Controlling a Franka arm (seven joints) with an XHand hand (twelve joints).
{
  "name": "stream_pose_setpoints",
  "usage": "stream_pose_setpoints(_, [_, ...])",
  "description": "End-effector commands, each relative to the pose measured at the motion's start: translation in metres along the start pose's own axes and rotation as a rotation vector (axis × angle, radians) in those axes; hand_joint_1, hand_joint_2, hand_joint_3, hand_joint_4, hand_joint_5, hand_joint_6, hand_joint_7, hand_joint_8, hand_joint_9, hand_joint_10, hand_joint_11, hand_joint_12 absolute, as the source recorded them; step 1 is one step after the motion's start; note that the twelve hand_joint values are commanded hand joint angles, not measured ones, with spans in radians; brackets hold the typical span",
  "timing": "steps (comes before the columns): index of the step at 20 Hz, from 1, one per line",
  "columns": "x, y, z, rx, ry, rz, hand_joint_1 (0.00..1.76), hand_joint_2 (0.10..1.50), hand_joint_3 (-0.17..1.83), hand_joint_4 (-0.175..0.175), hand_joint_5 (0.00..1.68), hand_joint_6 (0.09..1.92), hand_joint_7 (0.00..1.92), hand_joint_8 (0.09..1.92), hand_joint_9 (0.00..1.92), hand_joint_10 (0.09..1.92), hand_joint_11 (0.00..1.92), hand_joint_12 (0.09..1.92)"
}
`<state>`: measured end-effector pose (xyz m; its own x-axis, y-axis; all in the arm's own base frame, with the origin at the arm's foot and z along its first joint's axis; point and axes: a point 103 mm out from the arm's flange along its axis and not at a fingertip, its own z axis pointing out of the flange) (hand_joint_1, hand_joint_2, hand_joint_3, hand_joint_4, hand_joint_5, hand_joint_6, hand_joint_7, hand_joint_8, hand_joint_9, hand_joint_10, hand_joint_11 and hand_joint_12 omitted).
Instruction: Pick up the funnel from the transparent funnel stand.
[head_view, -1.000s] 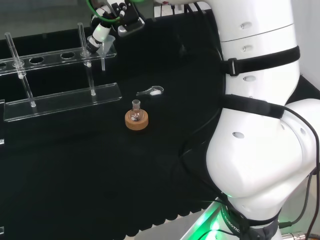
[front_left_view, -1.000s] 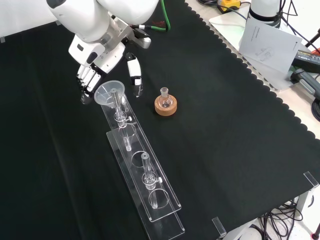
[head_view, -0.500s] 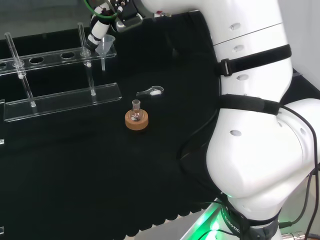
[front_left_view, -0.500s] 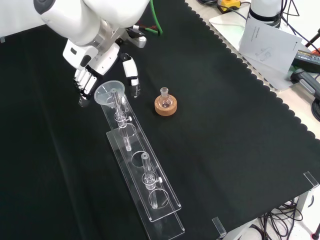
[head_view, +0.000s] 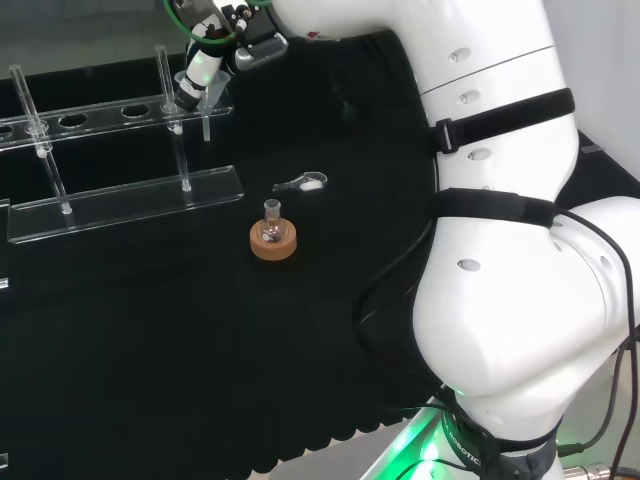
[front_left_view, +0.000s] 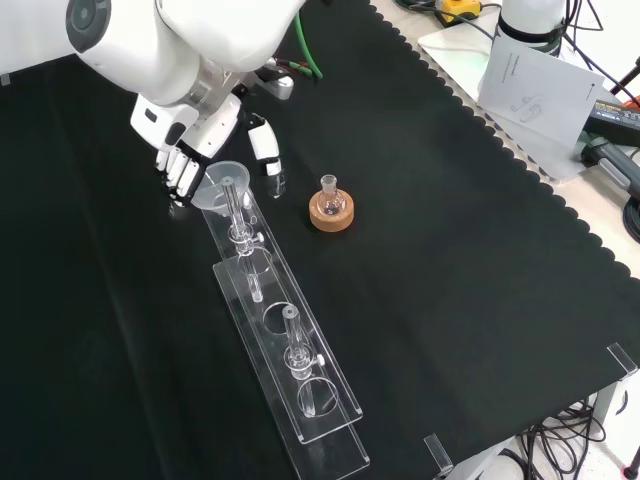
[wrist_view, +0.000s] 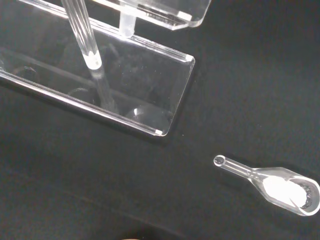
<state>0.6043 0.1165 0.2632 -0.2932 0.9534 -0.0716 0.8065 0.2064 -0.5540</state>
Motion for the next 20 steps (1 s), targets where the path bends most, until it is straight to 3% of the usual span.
stream_pose_setpoints(1, [-0.001, -0.009, -0.003, -0.123, -0.041, 0.021, 0.45, 0.73, 0.16, -0.071, 0.47, 0.09, 0.38, 0.77, 0.57, 0.68, 0.35, 1.46])
stream_pose_setpoints(4, [0.001, -0.015, -0.007, -0.230, -0.099, 0.056, 0.50, 0.78, 0.19, -0.071, 0.64, 0.20, 0.62, 0.77, 0.79, 0.61, 0.44, 1.39])
stream_pose_setpoints(6, [0.003, -0.022, -0.013, -0.320, -0.137, 0.083, 0.55, 0.81, 0.22, -0.068, 0.64, 0.44, 0.71, 0.78, 0.89, 0.57, 0.49, 1.35])
stream_pose_setpoints(8, [0.004, -0.029, -0.021, -0.360, -0.166, 0.087, 0.58, 0.82, 0.25, -0.066, 0.62, 0.65, 0.76, 0.79, 0.95, 0.56, 0.52, 1.32])
stream_pose_setpoints(11, [0.007, -0.041, -0.036, -0.364, -0.185, 0.091, 0.61, 0.83, 0.28, -0.065, 0.62, 0.77, 0.79, 0.80, 0.99, 0.56, 0.55, 1.31])
stream_pose_setpoints(20, [0.020, -0.097, -0.067, -0.322, -0.228, 0.144, 0.61, 0.83, 0.29, -0.065, 0.60, 0.80, 0.78, 0.80, 1.05, 0.59, 0.57, 1.30])
